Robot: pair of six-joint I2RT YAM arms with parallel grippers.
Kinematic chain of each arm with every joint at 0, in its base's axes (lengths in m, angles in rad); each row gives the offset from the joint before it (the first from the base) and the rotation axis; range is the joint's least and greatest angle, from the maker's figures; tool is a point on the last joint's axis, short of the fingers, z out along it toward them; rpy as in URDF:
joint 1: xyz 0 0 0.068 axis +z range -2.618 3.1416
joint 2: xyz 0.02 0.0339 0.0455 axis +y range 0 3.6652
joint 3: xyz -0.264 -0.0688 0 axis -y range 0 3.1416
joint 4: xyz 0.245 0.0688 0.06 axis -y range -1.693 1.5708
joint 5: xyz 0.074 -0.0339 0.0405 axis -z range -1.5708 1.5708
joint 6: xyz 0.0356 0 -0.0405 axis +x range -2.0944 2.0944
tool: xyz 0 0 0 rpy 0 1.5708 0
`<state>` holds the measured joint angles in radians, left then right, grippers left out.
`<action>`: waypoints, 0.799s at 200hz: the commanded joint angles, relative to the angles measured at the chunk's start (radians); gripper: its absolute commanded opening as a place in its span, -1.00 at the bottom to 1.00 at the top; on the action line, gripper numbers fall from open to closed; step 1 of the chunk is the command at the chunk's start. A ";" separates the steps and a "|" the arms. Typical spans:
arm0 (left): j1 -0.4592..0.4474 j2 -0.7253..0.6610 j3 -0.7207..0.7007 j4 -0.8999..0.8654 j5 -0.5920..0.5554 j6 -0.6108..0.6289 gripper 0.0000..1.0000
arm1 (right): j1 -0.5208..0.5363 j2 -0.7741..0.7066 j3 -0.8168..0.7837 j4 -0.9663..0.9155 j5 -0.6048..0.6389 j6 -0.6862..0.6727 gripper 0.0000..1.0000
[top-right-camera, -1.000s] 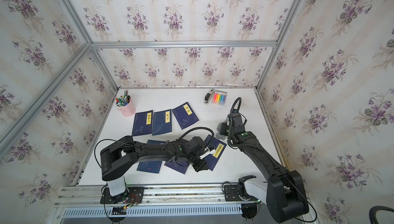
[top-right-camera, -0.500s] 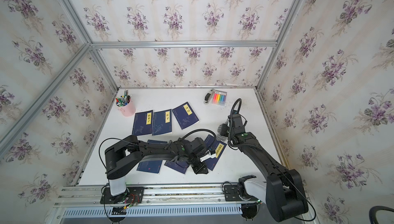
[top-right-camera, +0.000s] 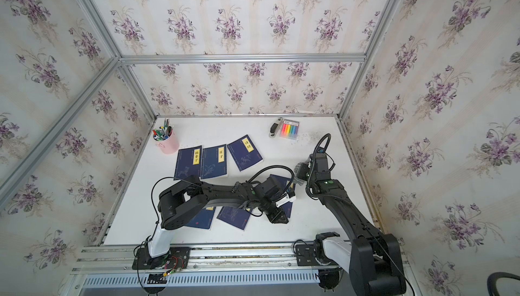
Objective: Wipe the cover of the book
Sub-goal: Move the book to the center of the board.
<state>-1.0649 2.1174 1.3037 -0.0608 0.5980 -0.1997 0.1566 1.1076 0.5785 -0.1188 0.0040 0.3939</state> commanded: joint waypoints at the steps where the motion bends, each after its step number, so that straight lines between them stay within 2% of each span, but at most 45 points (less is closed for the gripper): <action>1: 0.039 0.026 0.013 0.007 -0.092 -0.031 -0.49 | -0.014 0.012 -0.009 0.073 -0.048 0.016 -1.00; 29: 0.118 0.040 0.013 0.097 -0.039 -0.079 -0.43 | -0.069 0.016 -0.023 0.104 -0.105 0.025 -1.00; 63: 0.196 0.058 0.085 0.067 0.073 -0.055 -0.43 | -0.073 0.017 -0.021 0.110 -0.141 0.022 -1.00; 109: 0.251 -0.065 0.094 0.032 0.237 0.008 -0.33 | -0.072 -0.043 0.004 0.096 -0.270 0.001 -1.00; 126: 0.285 -0.156 0.061 0.015 0.251 0.036 -0.30 | -0.072 -0.058 0.020 0.071 -0.314 -0.011 -1.00; 142: 0.333 -0.214 0.065 -0.067 0.216 0.069 -0.30 | -0.073 -0.055 0.040 0.040 -0.394 -0.026 -1.00; 160: 0.398 -0.245 0.064 -0.087 0.169 0.035 -0.30 | -0.072 -0.026 0.058 0.016 -0.475 -0.032 -1.00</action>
<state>-0.7258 1.9041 1.3701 -0.0795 0.8005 -0.1738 0.0841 1.0592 0.6155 -0.0708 -0.3264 0.3859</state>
